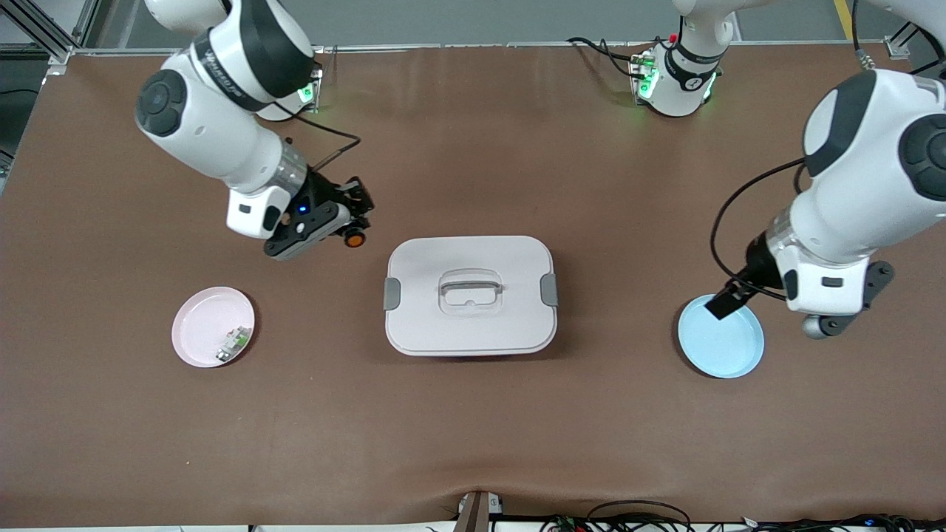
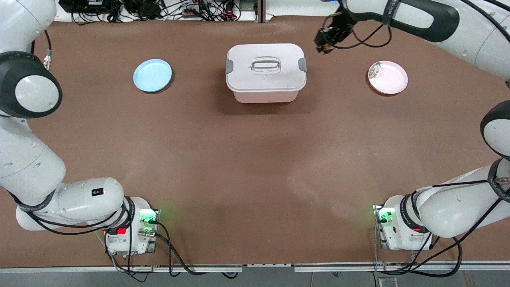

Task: Transfer orange switch to right arm and place

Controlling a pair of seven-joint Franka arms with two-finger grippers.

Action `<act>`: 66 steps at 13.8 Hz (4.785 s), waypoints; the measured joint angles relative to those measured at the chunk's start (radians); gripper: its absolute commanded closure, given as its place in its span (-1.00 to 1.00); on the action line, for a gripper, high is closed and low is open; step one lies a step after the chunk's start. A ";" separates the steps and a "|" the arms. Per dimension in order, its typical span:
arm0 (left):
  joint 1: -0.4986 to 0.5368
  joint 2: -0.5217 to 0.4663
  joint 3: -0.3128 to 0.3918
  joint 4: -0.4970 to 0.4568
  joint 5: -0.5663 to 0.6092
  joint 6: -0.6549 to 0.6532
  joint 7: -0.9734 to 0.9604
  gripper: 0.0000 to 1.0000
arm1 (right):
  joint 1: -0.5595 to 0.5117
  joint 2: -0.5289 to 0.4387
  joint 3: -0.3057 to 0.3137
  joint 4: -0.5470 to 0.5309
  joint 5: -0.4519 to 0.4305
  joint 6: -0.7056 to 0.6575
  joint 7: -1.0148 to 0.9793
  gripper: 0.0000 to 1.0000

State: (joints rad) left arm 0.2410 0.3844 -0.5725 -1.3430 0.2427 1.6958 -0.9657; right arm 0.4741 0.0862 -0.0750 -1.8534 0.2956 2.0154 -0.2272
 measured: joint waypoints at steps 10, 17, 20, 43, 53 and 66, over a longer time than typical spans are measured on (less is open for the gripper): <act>0.182 -0.095 0.000 0.001 0.012 -0.073 0.504 -1.00 | -0.296 -0.010 -0.003 -0.013 -0.247 -0.080 -0.659 1.00; 0.078 -0.236 0.175 -0.044 -0.107 -0.122 0.714 -1.00 | -0.456 0.002 -0.002 -0.045 -0.311 -0.006 -0.945 1.00; -0.056 -0.311 0.352 -0.109 -0.185 -0.123 0.757 -1.00 | -0.482 0.049 -0.002 -0.055 -0.314 0.054 -0.983 1.00; -0.289 -0.490 0.532 -0.297 -0.193 -0.128 0.785 -1.00 | -0.537 0.486 0.007 -0.043 -0.315 0.483 -0.993 0.91; -0.290 -0.498 0.519 -0.256 -0.234 -0.218 0.856 -1.00 | -0.537 0.520 0.016 -0.038 -0.314 0.522 -0.993 -0.58; -0.279 -0.497 0.510 -0.260 -0.233 -0.226 0.850 -1.00 | -0.537 0.440 0.018 0.006 -0.278 0.360 -0.970 -1.00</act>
State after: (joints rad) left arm -0.0379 -0.1130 -0.0628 -1.6034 0.0093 1.4697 -0.1156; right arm -0.0627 0.5264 -0.0565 -1.8478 0.0181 2.3757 -1.1970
